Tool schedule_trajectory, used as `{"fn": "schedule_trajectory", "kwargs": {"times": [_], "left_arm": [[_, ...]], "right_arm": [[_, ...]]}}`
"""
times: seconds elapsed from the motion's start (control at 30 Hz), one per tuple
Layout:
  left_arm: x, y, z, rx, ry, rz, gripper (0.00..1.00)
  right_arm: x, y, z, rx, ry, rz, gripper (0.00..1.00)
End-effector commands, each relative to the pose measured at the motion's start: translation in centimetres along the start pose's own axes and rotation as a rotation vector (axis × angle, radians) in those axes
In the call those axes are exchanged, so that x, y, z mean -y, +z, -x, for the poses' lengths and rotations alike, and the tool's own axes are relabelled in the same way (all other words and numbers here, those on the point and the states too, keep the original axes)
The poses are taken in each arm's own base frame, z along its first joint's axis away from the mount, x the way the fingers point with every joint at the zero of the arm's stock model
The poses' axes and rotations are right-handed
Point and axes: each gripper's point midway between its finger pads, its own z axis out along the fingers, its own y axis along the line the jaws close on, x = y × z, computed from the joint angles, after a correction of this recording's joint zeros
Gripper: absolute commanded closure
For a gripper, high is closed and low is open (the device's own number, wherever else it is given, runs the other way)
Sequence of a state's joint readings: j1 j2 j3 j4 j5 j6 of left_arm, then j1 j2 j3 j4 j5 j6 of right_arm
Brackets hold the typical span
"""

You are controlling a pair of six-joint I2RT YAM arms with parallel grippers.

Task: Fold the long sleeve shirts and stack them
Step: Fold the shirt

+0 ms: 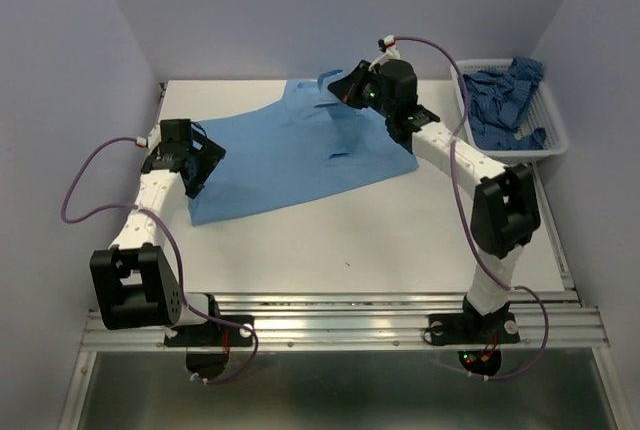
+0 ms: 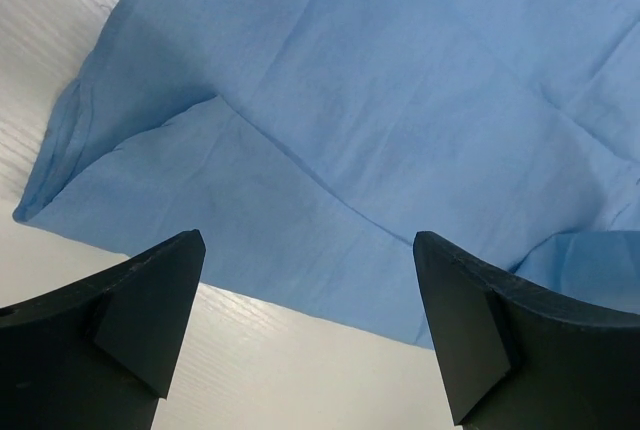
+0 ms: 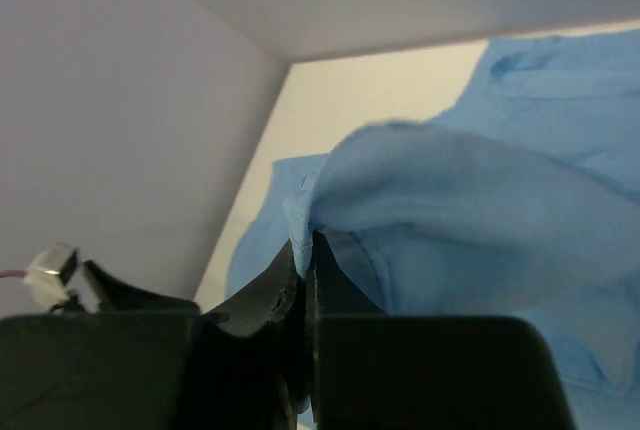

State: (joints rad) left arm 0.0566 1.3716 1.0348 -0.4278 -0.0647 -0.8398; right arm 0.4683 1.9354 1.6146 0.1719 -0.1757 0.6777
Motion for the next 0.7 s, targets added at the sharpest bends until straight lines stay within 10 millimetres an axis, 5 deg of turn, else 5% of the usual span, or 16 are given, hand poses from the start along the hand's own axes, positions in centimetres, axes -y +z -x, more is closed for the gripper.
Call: {"fn": "schedule_trajectory", "kwargs": {"times": [0.0, 0.13, 0.27, 0.33, 0.37, 0.5, 0.67], "left_arm": [[1.4, -1.8, 0.1, 0.011, 0.063, -0.106, 0.01], [2.5, -2.7, -0.8, -0.008, 0.089, -0.188, 0.01], [2.6, -3.0, -1.6, -0.023, 0.12, -0.214, 0.01], [2.3, -3.0, -2.0, -0.033, 0.132, -0.215, 0.01], [1.9, -2.9, -2.4, -0.043, 0.138, -0.213, 0.01], [1.5, -3.0, -3.2, -0.059, 0.158, -0.219, 0.01], [0.3, -3.0, -4.8, -0.088, 0.18, -0.211, 0.01]], "right_arm": [[-12.4, -8.2, 11.9, 0.347, -0.069, 0.282, 0.99], [-13.5, -12.4, 14.9, 0.431, -0.059, 0.218, 0.96], [-11.0, -14.6, 13.3, 0.423, -0.013, 0.123, 0.96], [-8.9, -15.3, 10.1, 0.354, 0.017, 0.088, 0.95], [-6.3, -14.9, 7.2, 0.296, 0.036, 0.035, 0.95], [-3.7, -16.4, 2.1, 0.19, 0.098, 0.014, 0.94], [2.3, -17.9, -6.9, 0.011, 0.178, -0.094, 0.91]]}}
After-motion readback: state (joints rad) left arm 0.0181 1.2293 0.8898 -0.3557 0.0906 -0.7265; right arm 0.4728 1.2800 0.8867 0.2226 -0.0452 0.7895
